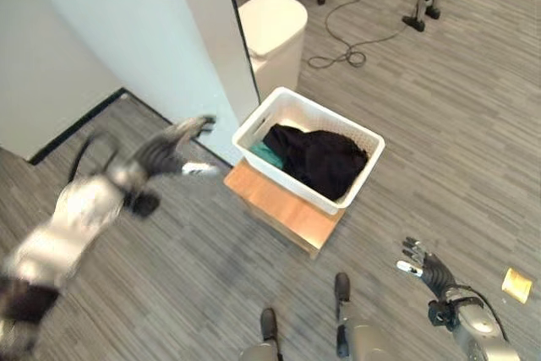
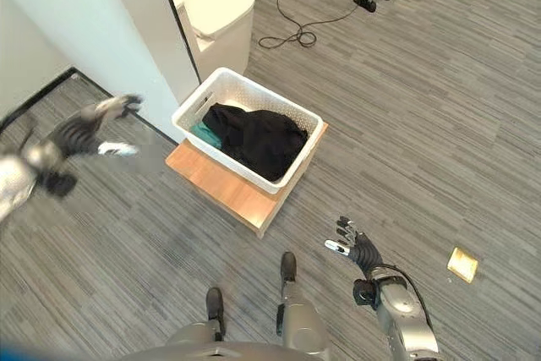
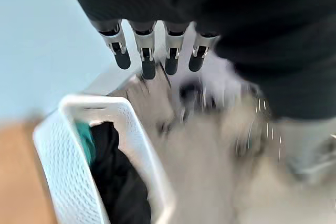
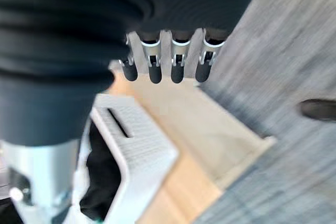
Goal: Pick up bed clothes into laundry basket.
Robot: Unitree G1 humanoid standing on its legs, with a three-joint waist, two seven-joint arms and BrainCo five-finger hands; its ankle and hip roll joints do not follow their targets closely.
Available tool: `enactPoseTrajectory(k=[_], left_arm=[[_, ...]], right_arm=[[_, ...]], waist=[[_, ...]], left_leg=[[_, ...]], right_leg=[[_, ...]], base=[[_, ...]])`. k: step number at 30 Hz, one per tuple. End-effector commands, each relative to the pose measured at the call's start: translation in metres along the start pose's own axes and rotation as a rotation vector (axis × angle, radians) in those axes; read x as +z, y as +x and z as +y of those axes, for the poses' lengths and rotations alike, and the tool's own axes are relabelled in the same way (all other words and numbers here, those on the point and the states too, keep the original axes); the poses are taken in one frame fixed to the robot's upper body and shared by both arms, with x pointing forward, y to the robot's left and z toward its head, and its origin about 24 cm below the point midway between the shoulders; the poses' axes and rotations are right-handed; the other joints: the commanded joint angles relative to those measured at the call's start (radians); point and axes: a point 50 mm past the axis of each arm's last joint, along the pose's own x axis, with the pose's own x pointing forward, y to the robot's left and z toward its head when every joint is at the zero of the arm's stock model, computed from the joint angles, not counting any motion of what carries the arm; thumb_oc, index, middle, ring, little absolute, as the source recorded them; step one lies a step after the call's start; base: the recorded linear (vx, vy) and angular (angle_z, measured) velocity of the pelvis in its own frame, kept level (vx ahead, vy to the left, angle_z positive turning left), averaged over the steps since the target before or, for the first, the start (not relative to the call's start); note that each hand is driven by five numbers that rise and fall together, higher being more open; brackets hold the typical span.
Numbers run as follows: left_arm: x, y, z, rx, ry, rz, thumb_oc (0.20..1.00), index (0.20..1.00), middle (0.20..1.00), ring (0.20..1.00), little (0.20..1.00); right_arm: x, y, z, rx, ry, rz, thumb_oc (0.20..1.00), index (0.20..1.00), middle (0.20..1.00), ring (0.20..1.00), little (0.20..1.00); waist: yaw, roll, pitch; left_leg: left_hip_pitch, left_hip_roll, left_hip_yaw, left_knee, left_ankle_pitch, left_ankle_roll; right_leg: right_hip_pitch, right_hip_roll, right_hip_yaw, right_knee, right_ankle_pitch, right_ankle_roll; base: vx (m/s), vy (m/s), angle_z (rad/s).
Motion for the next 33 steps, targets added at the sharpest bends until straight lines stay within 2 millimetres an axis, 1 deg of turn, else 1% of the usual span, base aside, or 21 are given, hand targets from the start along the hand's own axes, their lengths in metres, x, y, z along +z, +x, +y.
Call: enactPoseTrajectory(k=[1,3,4,7,10,12,13,14,16,17,19,20,21,23,25,26,27,28,30,31,33], left_arm=[[-0.012,0.001,-0.009,0.078,-0.137,-0.047,1.0,1.0,1.0,1.0,1.0],[-0.04,-0.016,-0.018,0.179,-0.22,0.018,1.0,1.0,1.0,1.0,1.0],[-0.04,-0.016,-0.018,0.18,-0.221,0.019,1.0,1.0,1.0,1.0,1.0],[-0.073,-0.034,-0.038,0.299,-0.376,0.099,1.0,1.0,1.0,1.0,1.0],[-0.081,-0.03,-0.052,0.393,-0.481,0.086,1.0,1.0,1.0,1.0,1.0],[-0.066,-0.002,-0.058,0.36,-0.477,0.022,1.0,1.0,1.0,1.0,1.0],[-0.066,-0.002,-0.057,0.36,-0.477,0.021,1.0,1.0,1.0,1.0,1.0],[-0.059,0.006,-0.059,0.33,-0.451,-0.006,1.0,1.0,1.0,1.0,1.0],[-0.053,0.01,-0.066,0.32,-0.475,-0.036,1.0,1.0,1.0,1.0,1.0],[-0.053,0.01,-0.066,0.32,-0.475,-0.036,1.0,1.0,1.0,1.0,1.0],[-0.053,0.013,-0.072,0.317,-0.503,-0.038,1.0,1.0,1.0,1.0,1.0],[-0.053,0.013,-0.072,0.317,-0.503,-0.038,1.0,1.0,1.0,1.0,1.0],[-0.05,0.012,-0.077,0.304,-0.522,-0.048,1.0,1.0,1.0,1.0,1.0],[-0.056,0.005,-0.082,0.327,-0.587,-0.036,1.0,1.0,1.0,1.0,1.0],[-0.07,-0.004,-0.089,0.358,-0.648,0.023,1.0,1.0,1.0,1.0,1.0],[-0.079,-0.011,-0.093,0.385,-0.67,0.066,1.0,1.0,1.0,1.0,1.0],[-0.079,-0.011,-0.093,0.385,-0.671,0.066,1.0,1.0,1.0,1.0,1.0],[-0.086,-0.016,-0.097,0.365,-0.684,0.104,1.0,1.0,1.0,1.0,1.0],[-0.087,-0.019,-0.099,0.351,-0.675,0.115,1.0,1.0,1.0,1.0,1.0],[-0.085,-0.023,-0.097,0.309,-0.612,0.123,1.0,1.0,1.0,1.0,1.0],[-0.082,-0.021,-0.097,0.281,-0.594,0.118,1.0,1.0,1.0,1.0,1.0]], right_arm=[[0.032,0.003,0.005,0.04,-0.034,-0.168,1.0,1.0,1.0,1.0,1.0],[0.036,0.002,0.005,0.042,-0.032,-0.184,1.0,1.0,1.0,1.0,1.0],[0.036,0.002,0.005,0.042,-0.034,-0.183,1.0,1.0,1.0,1.0,1.0],[0.043,0.006,0.015,0.082,-0.034,-0.21,1.0,1.0,1.0,1.0,1.0],[0.05,0.012,0.029,0.136,-0.039,-0.233,1.0,1.0,1.0,1.0,1.0],[0.068,0.019,0.049,0.202,-0.042,-0.308,1.0,1.0,1.0,1.0,1.0],[0.068,0.019,0.049,0.202,-0.042,-0.309,1.0,1.0,1.0,1.0,1.0],[0.075,0.019,0.056,0.237,-0.053,-0.34,1.0,1.0,1.0,1.0,1.0],[0.079,0.015,0.073,0.311,-0.014,-0.372,1.0,1.0,1.0,1.0,1.0],[0.079,0.015,0.073,0.311,-0.015,-0.372,1.0,1.0,1.0,1.0,1.0],[0.087,0.014,0.081,0.351,-0.008,-0.407,1.0,1.0,1.0,1.0,1.0],[0.086,0.014,0.081,0.351,-0.007,-0.407,1.0,1.0,1.0,1.0,1.0],[0.093,0.014,0.088,0.4,-0.026,-0.423,1.0,1.0,1.0,1.0,1.0],[0.093,0.018,0.09,0.433,-0.041,-0.409,1.0,1.0,1.0,1.0,1.0],[0.093,0.018,0.088,0.428,-0.046,-0.399,1.0,1.0,1.0,1.0,1.0],[0.084,0.016,0.08,0.398,-0.02,-0.352,1.0,1.0,1.0,1.0,1.0],[0.084,0.016,0.08,0.398,-0.02,-0.352,1.0,1.0,1.0,1.0,1.0],[0.071,0.013,0.069,0.349,-0.036,-0.29,1.0,1.0,1.0,1.0,1.0],[0.066,0.011,0.064,0.337,-0.048,-0.268,1.0,1.0,1.0,1.0,1.0],[0.057,0.005,0.053,0.302,-0.056,-0.23,1.0,1.0,1.0,1.0,1.0],[0.047,0.0,0.045,0.257,-0.036,-0.198,1.0,1.0,1.0,1.0,1.0]], waist=[[0.02,-0.05,-0.036],[0.031,-0.053,-0.049],[0.029,-0.051,-0.049],[0.055,-0.052,-0.057],[0.083,-0.042,-0.051],[0.07,-0.019,-0.02],[0.07,-0.019,-0.022],[0.056,-0.014,-0.023],[0.066,-0.011,-0.032],[0.064,-0.009,-0.036],[0.076,-0.009,-0.047],[0.073,-0.009,-0.047],[0.099,-0.016,-0.043],[0.14,-0.017,-0.035],[0.152,-0.007,-0.015],[0.134,-0.021,0.016],[0.135,-0.019,0.013],[0.115,-0.043,0.017],[0.107,-0.046,0.013],[0.08,-0.051,-0.012],[0.044,-0.044,-0.032]], left_leg=[[-0.019,-0.029,-0.036,0.008,0.014,0.033],[-0.013,-0.035,-0.045,0.008,0.011,0.04],[-0.012,-0.035,-0.045,0.008,0.011,0.04],[0.017,-0.047,-0.065,0.008,0.0,0.054],[0.036,-0.058,-0.095,0.012,-0.003,0.073],[0.023,-0.056,-0.2,0.035,0.016,0.082],[0.017,-0.056,-0.2,0.036,0.018,0.081],[0.001,-0.058,-0.262,0.049,0.025,0.08],[-0.032,-0.07,-0.379,0.079,0.035,0.06],[-0.038,-0.068,-0.382,0.079,0.039,0.059],[-0.067,-0.075,-0.459,0.09,0.06,0.037],[-0.067,-0.076,-0.462,0.091,0.059,0.037],[-0.118,-0.086,-0.507,0.109,0.083,0.017],[-0.18,-0.071,-0.535,0.118,0.131,-0.02],[-0.226,-0.051,-0.544,0.128,0.191,-0.045],[-0.26,-0.039,-0.376,0.185,0.175,-0.004],[-0.265,-0.037,-0.377,0.186,0.177,-0.005],[-0.234,-0.032,-0.236,0.293,0.089,0.017],[-0.225,-0.034,-0.211,0.327,0.069,0.017],[-0.166,-0.015,-0.126,0.352,0.034,0.031],[-0.084,0.015,-0.042,0.34,-0.006,0.036]], right_leg=[[0.099,-0.041,0.008,0.015,-0.073,0.089],[0.108,-0.047,0.004,0.019,-0.079,0.086],[0.11,-0.047,0.003,0.019,-0.08,0.086],[0.142,-0.057,-0.01,0.04,-0.103,0.081],[0.133,-0.074,-0.032,0.163,-0.152,0.073],[0.1,-0.013,0.135,0.325,-0.238,0.068],[0.095,-0.013,0.135,0.325,-0.235,0.067],[0.098,0.03,0.241,0.361,-0.265,0.06],[0.12,0.006,0.319,0.41,-0.261,0.046],[0.117,0.007,0.317,0.404,-0.254,0.047],[0.158,0.044,0.39,0.376,-0.32,0.034],[0.159,0.043,0.387,0.379,-0.323,0.033],[0.194,0.057,0.376,0.308,-0.355,0.01],[0.232,0.05,0.334,0.199,-0.337,0.002],[0.256,0.069,0.293,0.163,-0.327,-0.018],[0.248,0.063,0.228,0.184,-0.321,-0.029],[0.244,0.065,0.229,0.183,-0.317,-0.029],[0.226,0.036,0.151,0.184,-0.295,-0.027],[0.219,0.025,0.124,0.177,-0.283,-0.027],[0.206,0.015,0.057,0.168,-0.268,-0.029],[0.209,0.007,-0.004,0.163,-0.266,-0.029]], base=[[0.07,0.035,0.1],[0.03,0.02,0.15],[0.02,0.012,0.18],[0.04,0.022,0.15],[-0.02,0.032,0.23],[-0.04,-0.05,0.58],[-0.02,-0.084,1.43],[-0.05,-0.169,1.88],[-0.05,-0.267,1.6],[-0.02,-0.222,1.42],[-0.05,-0.138,1.51],[-0.19,-0.241,1.29],[-0.25,-0.37,1.27],[-0.3,-0.462,1.28],[-0.31,-0.389,1.42],[-0.32,-0.272,1.32],[-0.48,-0.288,1.16],[-0.26,-0.128,1.39],[-0.29,-0.154,1.47],[-0.27,-0.156,1.3],[-0.16,-0.062,1.2]])
